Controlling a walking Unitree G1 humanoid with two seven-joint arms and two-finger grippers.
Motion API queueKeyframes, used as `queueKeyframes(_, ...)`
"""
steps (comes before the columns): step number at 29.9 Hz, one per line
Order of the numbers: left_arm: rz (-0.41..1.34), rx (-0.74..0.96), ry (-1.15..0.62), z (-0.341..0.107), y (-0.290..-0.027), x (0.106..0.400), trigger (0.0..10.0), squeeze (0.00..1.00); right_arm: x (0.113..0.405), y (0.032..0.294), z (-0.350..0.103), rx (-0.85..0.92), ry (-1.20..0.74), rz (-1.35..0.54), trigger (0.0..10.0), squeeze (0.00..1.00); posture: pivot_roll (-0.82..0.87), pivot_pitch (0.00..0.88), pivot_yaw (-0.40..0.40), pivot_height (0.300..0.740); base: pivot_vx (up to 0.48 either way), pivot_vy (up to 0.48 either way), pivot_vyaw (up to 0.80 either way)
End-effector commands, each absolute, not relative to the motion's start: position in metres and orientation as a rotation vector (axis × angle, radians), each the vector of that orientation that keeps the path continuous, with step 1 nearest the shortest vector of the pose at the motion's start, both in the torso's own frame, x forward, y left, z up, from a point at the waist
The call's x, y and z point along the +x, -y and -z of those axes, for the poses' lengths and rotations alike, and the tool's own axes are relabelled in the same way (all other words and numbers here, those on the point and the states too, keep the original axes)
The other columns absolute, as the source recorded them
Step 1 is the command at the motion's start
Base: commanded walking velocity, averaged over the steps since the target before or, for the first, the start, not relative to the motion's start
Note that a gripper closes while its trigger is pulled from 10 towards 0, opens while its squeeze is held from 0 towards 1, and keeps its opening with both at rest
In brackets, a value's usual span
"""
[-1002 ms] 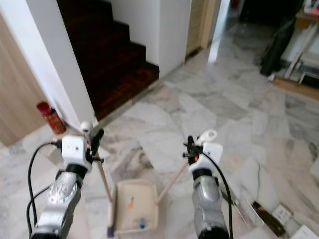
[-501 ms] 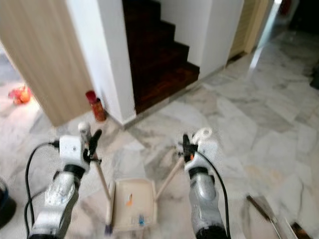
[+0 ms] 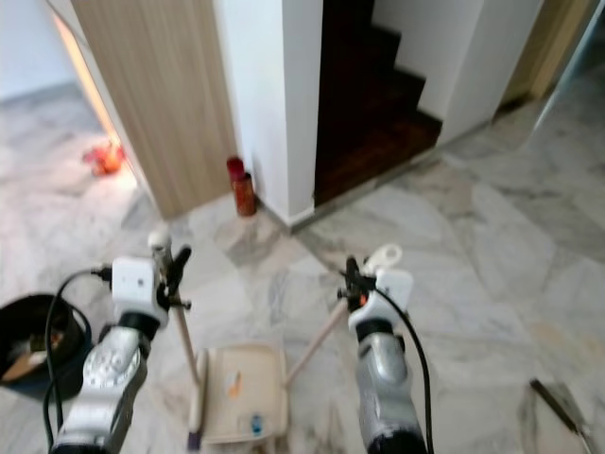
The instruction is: Sweep floor
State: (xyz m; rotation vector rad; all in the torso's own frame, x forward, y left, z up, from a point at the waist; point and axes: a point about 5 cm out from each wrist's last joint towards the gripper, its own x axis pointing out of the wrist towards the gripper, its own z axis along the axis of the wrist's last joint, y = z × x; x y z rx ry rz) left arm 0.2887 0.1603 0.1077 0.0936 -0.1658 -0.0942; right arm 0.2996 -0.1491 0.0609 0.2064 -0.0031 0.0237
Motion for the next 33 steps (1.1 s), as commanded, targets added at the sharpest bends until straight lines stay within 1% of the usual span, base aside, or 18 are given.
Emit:
queueKeyframes(1, 0.085, 0.086, 0.207, -0.1171, -0.1643, 0.2897, 10.0, 0.0, 0.3074, 0.1378, -0.0752, 0.233, 0.061, -0.054, 10.0, 0.0, 0.13, 0.018, 0.001, 0.74, 0.0, 0.364, 0.0)
queueKeyframes(12, 0.084, 0.089, 0.207, -0.1173, -0.1644, 0.2899, 10.0, 0.0, 0.3075, 0.1371, -0.0752, 0.226, 0.061, -0.057, 10.0, 0.0, 0.14, 0.017, 0.002, 0.74, 0.0, 0.357, 0.0)
queueKeyframes(26, 0.086, 0.091, 0.208, -0.1176, -0.1645, 0.2904, 10.0, 0.0, 0.3076, 0.1346, -0.0746, 0.225, 0.057, -0.068, 10.0, 0.0, 0.14, 0.01, 0.004, 0.74, 0.0, 0.34, 0.78)
queueKeyframes(33, 0.089, 0.089, 0.209, -0.1176, -0.164, 0.2906, 10.0, 0.0, 0.3074, 0.1341, -0.0735, 0.228, 0.051, -0.074, 10.0, 0.0, 0.14, 0.004, 0.004, 0.74, 0.0, 0.303, 0.06)
